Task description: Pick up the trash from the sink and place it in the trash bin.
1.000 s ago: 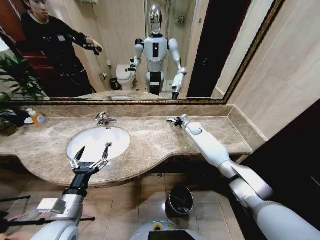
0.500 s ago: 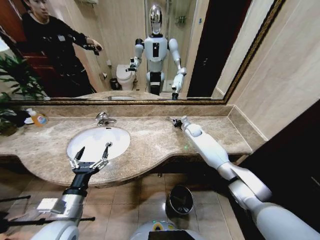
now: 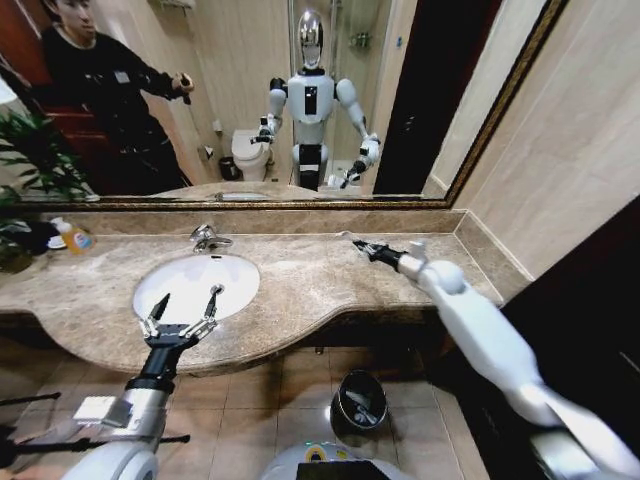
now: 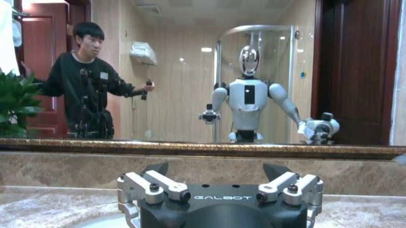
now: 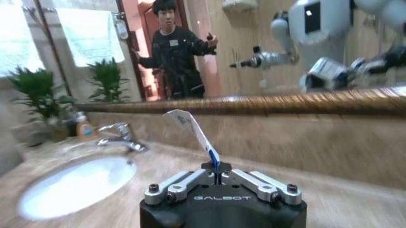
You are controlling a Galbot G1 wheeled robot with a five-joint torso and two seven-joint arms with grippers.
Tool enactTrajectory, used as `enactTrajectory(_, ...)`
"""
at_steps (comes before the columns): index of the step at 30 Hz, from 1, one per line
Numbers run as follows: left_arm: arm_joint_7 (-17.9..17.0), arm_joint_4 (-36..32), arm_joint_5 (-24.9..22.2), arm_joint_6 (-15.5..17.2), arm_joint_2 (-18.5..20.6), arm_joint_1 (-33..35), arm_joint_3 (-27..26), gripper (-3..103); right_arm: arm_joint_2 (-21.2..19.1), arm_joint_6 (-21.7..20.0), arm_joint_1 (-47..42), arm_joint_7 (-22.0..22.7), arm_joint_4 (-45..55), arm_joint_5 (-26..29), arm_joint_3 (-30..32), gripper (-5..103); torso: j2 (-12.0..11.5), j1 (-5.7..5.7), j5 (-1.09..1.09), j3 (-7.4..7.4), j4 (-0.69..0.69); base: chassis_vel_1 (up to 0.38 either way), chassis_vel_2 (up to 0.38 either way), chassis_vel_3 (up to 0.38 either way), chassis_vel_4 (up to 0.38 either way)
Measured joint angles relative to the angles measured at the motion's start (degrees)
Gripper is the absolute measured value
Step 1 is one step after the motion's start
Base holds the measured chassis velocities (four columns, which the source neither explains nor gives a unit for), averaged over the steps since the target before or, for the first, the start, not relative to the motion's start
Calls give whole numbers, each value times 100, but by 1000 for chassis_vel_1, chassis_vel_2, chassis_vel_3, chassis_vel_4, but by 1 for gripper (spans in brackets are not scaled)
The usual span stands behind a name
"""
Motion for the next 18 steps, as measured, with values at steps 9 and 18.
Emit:
enactTrajectory(9, 0, 0, 0, 0, 0, 0, 0, 100, -93, 1166, -1954, -2576, -615, -110, 1421, 1, 0, -1, 1, 0, -4, 0, 0, 0, 0)
enactTrajectory(18, 0, 0, 0, 0, 0, 0, 0, 100, 1030, 2228, -2640, -3347, -1393, -1003, 1162, 1, 0, 0, 4, 1, -2, 0, 0, 0, 0)
